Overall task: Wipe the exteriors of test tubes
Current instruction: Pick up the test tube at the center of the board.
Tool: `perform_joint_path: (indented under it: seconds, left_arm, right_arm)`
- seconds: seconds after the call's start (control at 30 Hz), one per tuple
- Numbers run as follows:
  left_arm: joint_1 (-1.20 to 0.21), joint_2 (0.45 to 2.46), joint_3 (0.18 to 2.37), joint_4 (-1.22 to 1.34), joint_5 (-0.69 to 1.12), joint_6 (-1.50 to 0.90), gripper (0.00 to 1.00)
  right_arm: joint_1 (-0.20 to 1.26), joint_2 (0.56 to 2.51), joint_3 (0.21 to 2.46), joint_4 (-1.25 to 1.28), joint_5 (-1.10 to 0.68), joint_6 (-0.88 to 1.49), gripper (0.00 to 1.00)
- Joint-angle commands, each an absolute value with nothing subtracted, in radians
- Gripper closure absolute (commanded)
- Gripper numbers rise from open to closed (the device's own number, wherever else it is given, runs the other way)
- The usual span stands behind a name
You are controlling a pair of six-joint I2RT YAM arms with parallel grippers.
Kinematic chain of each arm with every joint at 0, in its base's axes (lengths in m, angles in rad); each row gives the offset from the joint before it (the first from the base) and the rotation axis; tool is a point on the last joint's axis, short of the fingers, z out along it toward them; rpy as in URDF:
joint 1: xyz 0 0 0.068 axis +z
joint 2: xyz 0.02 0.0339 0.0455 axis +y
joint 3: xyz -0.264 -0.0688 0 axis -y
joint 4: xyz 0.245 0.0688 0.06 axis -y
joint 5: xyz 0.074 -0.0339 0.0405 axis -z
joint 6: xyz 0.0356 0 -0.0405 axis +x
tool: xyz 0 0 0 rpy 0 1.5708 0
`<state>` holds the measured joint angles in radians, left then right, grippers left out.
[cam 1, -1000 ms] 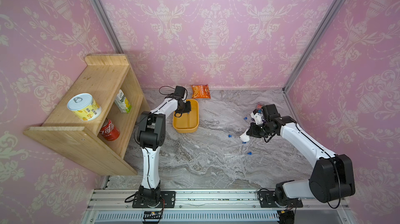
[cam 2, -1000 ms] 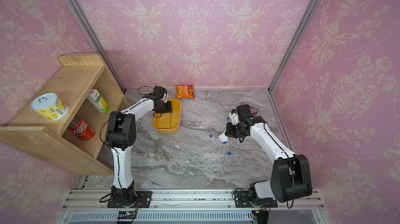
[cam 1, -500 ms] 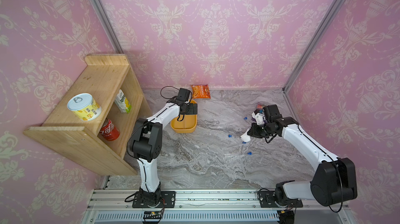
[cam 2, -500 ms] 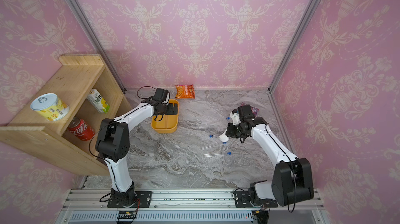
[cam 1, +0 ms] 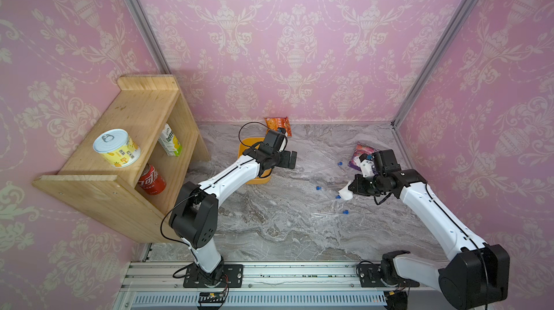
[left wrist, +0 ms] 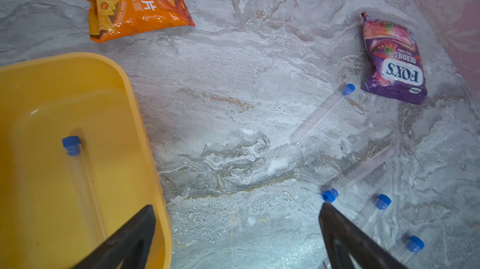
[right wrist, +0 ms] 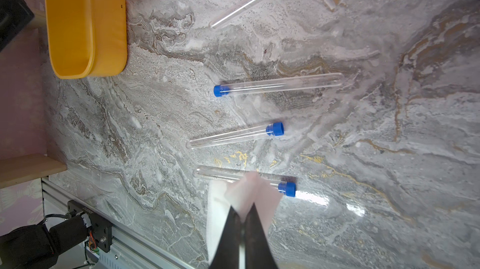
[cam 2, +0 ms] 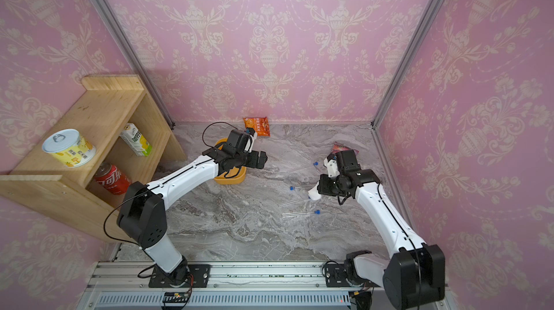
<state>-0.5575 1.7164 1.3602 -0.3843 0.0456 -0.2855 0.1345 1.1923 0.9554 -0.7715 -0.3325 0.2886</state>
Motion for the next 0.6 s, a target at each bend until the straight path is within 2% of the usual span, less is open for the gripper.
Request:
perform_joint_path:
  seconds: [0.0, 0.17, 0.4, 0.57]
  left_arm:
    - [-0.593, 1.746, 1.423, -0.465, 0.079, -0.276, 0.01]
    - [-0.641, 1.795, 1.433, -0.454, 0.236, -0.227, 0.01]
    - [-0.738, 1.91, 1.537, -0.524, 0.305, -0.111, 0.01]
    - [-0.751, 1.983, 1.552, -0.54, 0.357, -0.032, 0.19]
  right_arm:
    - [0.116, 1.164, 0.938, -0.823, -0.295, 0.299, 1.0]
    - [0.056, 1.155, 0.902, -0.807, -0.267, 0.308, 1.0]
    - [-0.037, 1.184, 0.873, -0.769, -0.275, 0.312, 1.0]
    - [-0.056, 1.202, 0.87, -0.752, -0.293, 0.303, 1.0]
